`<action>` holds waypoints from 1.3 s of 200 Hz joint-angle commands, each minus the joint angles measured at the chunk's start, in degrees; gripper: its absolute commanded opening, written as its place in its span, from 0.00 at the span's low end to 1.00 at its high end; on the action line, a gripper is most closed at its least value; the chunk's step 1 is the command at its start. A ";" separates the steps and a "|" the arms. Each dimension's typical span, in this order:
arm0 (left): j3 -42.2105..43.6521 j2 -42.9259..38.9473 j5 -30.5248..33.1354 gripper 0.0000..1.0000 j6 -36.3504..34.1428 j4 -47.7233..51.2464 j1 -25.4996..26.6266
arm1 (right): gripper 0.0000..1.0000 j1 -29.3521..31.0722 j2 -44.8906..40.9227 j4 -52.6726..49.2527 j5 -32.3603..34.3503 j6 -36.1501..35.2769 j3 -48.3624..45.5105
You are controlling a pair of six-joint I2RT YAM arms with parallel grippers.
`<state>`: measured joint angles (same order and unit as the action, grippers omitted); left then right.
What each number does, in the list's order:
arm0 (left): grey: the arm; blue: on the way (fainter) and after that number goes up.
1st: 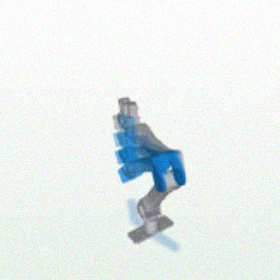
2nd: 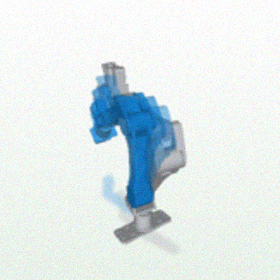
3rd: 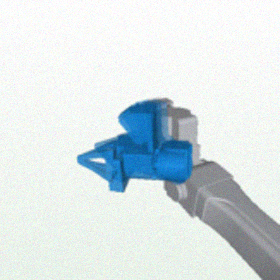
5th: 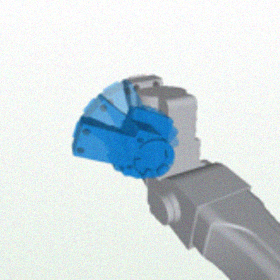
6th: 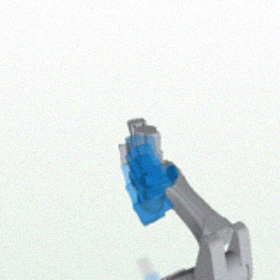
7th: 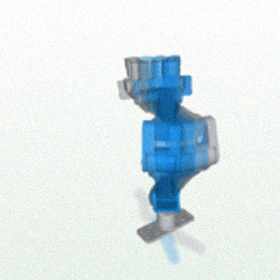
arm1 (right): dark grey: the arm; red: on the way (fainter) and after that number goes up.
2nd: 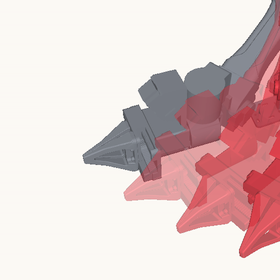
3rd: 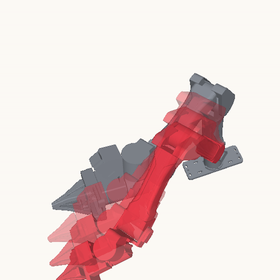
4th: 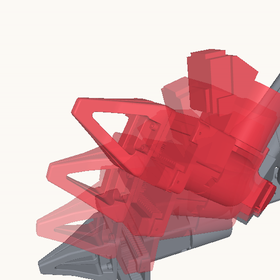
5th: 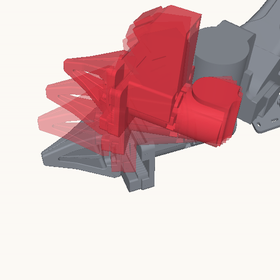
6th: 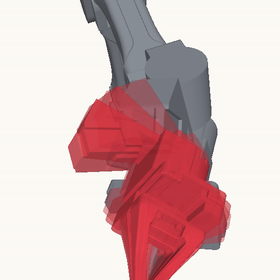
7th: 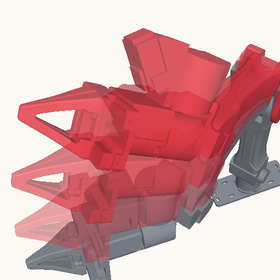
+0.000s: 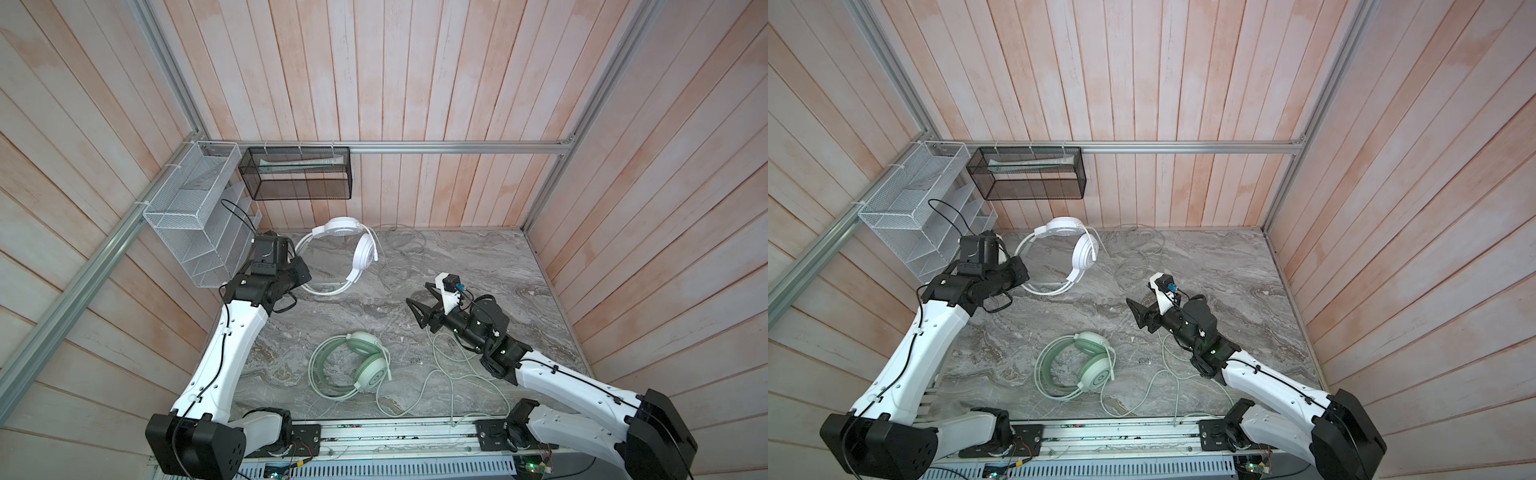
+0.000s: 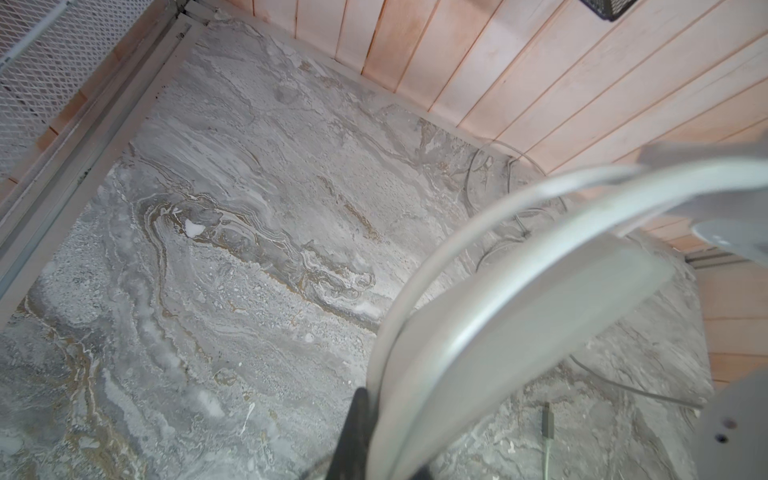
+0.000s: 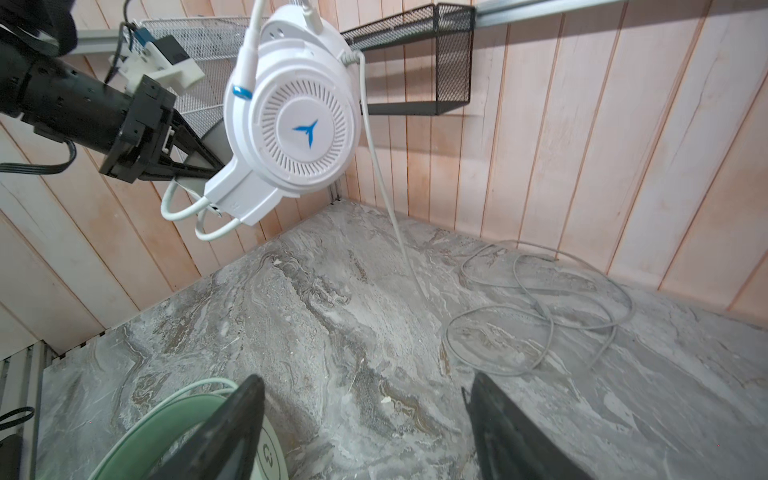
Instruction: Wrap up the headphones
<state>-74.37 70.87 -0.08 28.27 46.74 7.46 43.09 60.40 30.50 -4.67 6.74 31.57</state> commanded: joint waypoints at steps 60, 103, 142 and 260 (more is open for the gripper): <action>-25.11 -1.98 -3.79 0.00 -2.62 14.28 3.33 | 0.75 -0.28 12.49 2.83 -0.39 -7.12 9.93; -26.84 -3.41 5.73 0.00 -4.89 16.87 7.32 | 0.65 -2.51 15.66 3.17 1.24 -9.21 12.75; -24.67 -4.53 9.48 0.00 -5.82 17.42 9.14 | 0.62 -3.74 13.17 4.32 0.04 -9.73 9.53; -20.03 -3.14 9.19 0.00 -5.72 15.49 9.59 | 0.00 -4.15 18.20 3.46 -1.89 -7.06 8.68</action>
<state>-96.47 67.42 7.94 22.04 66.48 16.84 37.87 79.96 33.78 -5.91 -1.83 41.06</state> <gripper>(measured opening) 0.087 0.062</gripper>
